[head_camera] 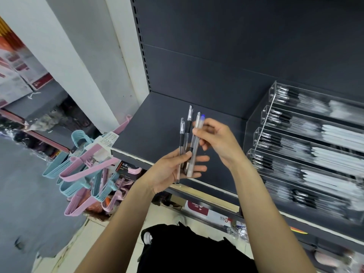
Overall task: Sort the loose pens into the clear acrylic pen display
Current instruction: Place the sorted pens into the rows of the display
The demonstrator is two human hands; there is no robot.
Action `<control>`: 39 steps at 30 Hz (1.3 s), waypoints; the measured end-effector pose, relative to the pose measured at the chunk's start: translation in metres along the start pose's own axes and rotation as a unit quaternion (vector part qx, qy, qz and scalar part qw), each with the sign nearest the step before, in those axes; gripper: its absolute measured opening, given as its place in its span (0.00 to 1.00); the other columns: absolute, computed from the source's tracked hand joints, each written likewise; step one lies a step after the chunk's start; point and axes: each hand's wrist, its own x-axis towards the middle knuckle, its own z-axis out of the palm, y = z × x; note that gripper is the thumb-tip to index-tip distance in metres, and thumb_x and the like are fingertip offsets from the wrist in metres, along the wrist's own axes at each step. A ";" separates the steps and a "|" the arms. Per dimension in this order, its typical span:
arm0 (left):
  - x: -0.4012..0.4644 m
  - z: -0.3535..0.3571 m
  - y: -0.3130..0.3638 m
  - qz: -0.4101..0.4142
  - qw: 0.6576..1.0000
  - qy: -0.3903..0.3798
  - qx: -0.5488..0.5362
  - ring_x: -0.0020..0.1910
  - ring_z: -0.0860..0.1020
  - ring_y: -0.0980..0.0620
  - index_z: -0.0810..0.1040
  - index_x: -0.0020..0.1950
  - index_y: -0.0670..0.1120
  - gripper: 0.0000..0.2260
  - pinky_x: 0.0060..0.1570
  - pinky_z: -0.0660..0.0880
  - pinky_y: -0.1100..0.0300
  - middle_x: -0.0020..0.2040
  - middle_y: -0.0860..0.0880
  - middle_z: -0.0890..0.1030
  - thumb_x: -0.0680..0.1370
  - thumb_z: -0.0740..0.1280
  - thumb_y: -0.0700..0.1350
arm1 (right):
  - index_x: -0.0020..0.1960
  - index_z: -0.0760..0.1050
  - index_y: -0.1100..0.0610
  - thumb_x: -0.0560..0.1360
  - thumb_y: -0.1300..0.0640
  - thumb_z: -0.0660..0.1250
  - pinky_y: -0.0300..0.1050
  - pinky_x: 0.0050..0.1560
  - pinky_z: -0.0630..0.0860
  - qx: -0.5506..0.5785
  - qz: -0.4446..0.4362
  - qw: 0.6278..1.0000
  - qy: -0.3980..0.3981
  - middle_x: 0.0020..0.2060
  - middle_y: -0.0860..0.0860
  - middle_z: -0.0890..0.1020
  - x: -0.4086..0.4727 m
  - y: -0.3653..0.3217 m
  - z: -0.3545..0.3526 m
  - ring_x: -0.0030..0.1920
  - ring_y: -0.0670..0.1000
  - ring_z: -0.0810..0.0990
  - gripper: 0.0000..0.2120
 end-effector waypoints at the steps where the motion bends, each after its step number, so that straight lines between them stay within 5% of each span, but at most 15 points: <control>1: -0.001 0.001 -0.002 0.001 1.000 -0.001 -0.001 0.47 0.83 0.46 0.73 0.63 0.45 0.12 0.47 0.81 0.55 0.54 0.42 0.83 0.81 0.56 0.41 | 0.52 0.78 0.61 0.74 0.62 0.69 0.36 0.31 0.73 -0.008 0.002 1.000 -0.003 0.33 0.48 0.77 0.000 0.001 0.000 0.31 0.45 0.74 0.08; 11: -0.008 -0.010 -0.020 0.052 0.998 0.031 0.019 0.37 0.75 0.56 0.76 0.65 0.46 0.14 0.39 0.75 0.64 0.42 0.51 0.80 0.81 0.58 0.42 | 0.59 0.76 0.58 0.74 0.60 0.69 0.37 0.32 0.75 -0.060 0.012 0.997 -0.039 0.40 0.52 0.82 0.019 -0.018 -0.011 0.33 0.46 0.78 0.13; 15: -0.015 -0.018 -0.022 0.062 0.997 0.020 0.048 0.37 0.74 0.57 0.74 0.66 0.47 0.16 0.40 0.73 0.62 0.43 0.51 0.79 0.79 0.60 0.44 | 0.56 0.78 0.54 0.73 0.59 0.71 0.36 0.31 0.74 -0.174 -0.007 0.976 -0.130 0.36 0.48 0.81 0.033 -0.032 -0.009 0.32 0.45 0.76 0.12; 22: -0.019 -0.024 -0.022 0.074 0.996 0.036 0.042 0.36 0.73 0.57 0.72 0.68 0.47 0.16 0.41 0.72 0.62 0.42 0.52 0.80 0.81 0.57 0.42 | 0.49 0.78 0.58 0.70 0.58 0.74 0.38 0.34 0.76 -0.184 0.005 0.973 -0.138 0.33 0.52 0.80 0.043 -0.037 -0.001 0.31 0.46 0.78 0.09; 26: -0.019 -0.023 -0.019 0.074 0.997 0.034 -0.011 0.43 0.80 0.54 0.74 0.66 0.48 0.16 0.41 0.77 0.62 0.53 0.47 0.83 0.78 0.59 0.44 | 0.45 0.79 0.62 0.72 0.60 0.72 0.36 0.35 0.76 -0.208 -0.006 0.964 -0.164 0.33 0.54 0.79 0.043 -0.040 0.000 0.31 0.45 0.78 0.05; 30: -0.016 -0.029 -0.019 0.120 0.981 0.072 -0.131 0.60 0.79 0.47 0.72 0.67 0.48 0.16 0.51 0.79 0.56 0.64 0.46 0.78 0.81 0.55 0.44 | 0.43 0.78 0.60 0.74 0.66 0.68 0.35 0.37 0.77 -0.079 -0.057 0.994 -0.049 0.33 0.50 0.81 0.039 -0.047 -0.029 0.32 0.44 0.80 0.03; 34: -0.002 -0.019 -0.019 0.173 0.951 0.122 -0.225 0.62 0.77 0.48 0.72 0.68 0.46 0.16 0.57 0.77 0.55 0.65 0.46 0.78 0.82 0.53 0.42 | 0.46 0.77 0.59 0.75 0.67 0.66 0.36 0.41 0.77 0.090 -0.114 0.979 0.141 0.36 0.50 0.80 0.012 -0.023 -0.014 0.35 0.44 0.81 0.05; 39: 0.021 0.019 -0.007 0.216 0.942 0.128 -0.221 0.62 0.77 0.50 0.72 0.67 0.49 0.15 0.59 0.76 0.56 0.63 0.47 0.79 0.82 0.54 0.44 | 0.49 0.76 0.60 0.75 0.67 0.66 0.39 0.47 0.78 0.138 -0.125 0.958 0.217 0.39 0.48 0.83 -0.022 0.014 0.040 0.42 0.48 0.83 0.05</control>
